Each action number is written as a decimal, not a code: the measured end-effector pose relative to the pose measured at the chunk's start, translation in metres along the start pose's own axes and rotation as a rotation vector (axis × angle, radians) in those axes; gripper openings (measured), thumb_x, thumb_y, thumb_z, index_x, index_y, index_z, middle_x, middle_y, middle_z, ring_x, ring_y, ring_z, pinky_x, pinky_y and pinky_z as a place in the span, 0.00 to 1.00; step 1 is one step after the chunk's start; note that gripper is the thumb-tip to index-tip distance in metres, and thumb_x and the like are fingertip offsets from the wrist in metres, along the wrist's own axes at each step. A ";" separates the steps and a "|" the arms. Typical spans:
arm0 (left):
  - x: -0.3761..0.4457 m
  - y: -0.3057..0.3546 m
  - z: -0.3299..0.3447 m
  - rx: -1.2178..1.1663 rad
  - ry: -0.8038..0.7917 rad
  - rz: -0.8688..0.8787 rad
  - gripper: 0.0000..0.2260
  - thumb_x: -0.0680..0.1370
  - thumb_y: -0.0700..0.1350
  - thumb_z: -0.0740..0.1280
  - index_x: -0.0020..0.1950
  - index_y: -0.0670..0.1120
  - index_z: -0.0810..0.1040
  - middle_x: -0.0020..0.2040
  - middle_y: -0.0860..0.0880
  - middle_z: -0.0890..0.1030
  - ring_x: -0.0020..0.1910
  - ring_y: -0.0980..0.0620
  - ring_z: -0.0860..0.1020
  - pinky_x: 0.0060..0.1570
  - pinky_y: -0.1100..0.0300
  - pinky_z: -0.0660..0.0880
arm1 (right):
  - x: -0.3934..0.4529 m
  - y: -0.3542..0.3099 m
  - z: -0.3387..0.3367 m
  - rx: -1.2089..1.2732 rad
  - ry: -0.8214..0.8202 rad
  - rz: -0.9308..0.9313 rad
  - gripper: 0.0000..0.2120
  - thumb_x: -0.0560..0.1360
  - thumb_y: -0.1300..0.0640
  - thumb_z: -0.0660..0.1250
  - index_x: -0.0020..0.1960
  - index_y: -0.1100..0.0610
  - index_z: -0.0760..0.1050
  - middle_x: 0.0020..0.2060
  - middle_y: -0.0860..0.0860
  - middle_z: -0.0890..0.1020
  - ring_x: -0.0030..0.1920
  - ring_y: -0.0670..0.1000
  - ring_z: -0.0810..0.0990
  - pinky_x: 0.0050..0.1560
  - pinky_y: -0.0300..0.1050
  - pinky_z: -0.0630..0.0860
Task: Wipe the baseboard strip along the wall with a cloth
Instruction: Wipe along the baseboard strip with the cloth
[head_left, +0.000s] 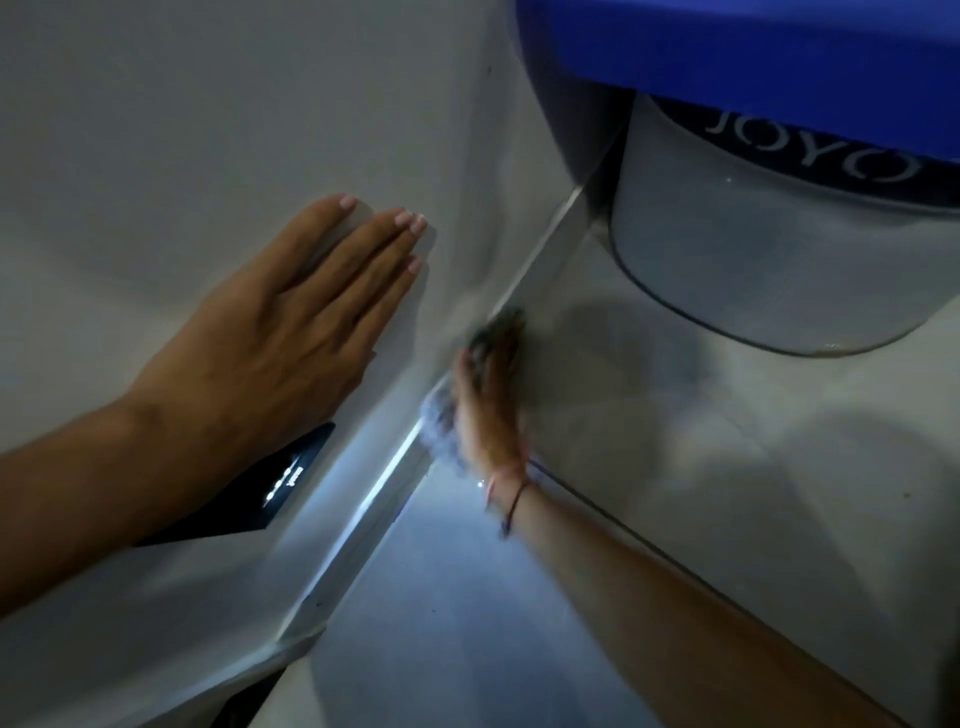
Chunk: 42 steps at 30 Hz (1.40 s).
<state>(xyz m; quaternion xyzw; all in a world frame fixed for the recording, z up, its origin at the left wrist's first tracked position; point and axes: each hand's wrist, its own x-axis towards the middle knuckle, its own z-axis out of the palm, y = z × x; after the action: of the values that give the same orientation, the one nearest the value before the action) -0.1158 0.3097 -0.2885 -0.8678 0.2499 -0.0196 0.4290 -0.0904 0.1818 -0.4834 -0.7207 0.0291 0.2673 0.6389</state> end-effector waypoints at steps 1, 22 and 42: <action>0.000 0.000 0.000 0.016 0.003 0.000 0.32 0.85 0.45 0.53 0.85 0.29 0.53 0.85 0.29 0.52 0.85 0.33 0.53 0.85 0.37 0.39 | -0.043 0.011 0.008 0.027 -0.136 0.041 0.40 0.80 0.30 0.55 0.83 0.54 0.61 0.72 0.60 0.78 0.70 0.51 0.81 0.67 0.38 0.80; -0.200 0.098 -0.024 0.063 0.039 -0.637 0.37 0.86 0.57 0.66 0.87 0.39 0.59 0.88 0.44 0.52 0.87 0.46 0.55 0.73 0.41 0.77 | -0.193 0.097 0.103 -0.128 -0.458 -0.107 0.53 0.76 0.28 0.59 0.86 0.60 0.44 0.87 0.56 0.48 0.88 0.54 0.49 0.88 0.58 0.52; -0.208 0.099 -0.027 0.296 0.094 -0.625 0.36 0.84 0.64 0.65 0.84 0.41 0.68 0.82 0.43 0.66 0.81 0.46 0.64 0.81 0.49 0.54 | -0.251 0.127 0.141 -0.118 -0.695 -0.049 0.52 0.70 0.20 0.62 0.81 0.53 0.54 0.79 0.45 0.64 0.78 0.50 0.66 0.83 0.53 0.66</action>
<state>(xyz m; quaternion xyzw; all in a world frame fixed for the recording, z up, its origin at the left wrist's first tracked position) -0.3460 0.3329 -0.3087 -0.8289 -0.0142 -0.2258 0.5115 -0.4028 0.2157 -0.4980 -0.6229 -0.2228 0.4824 0.5741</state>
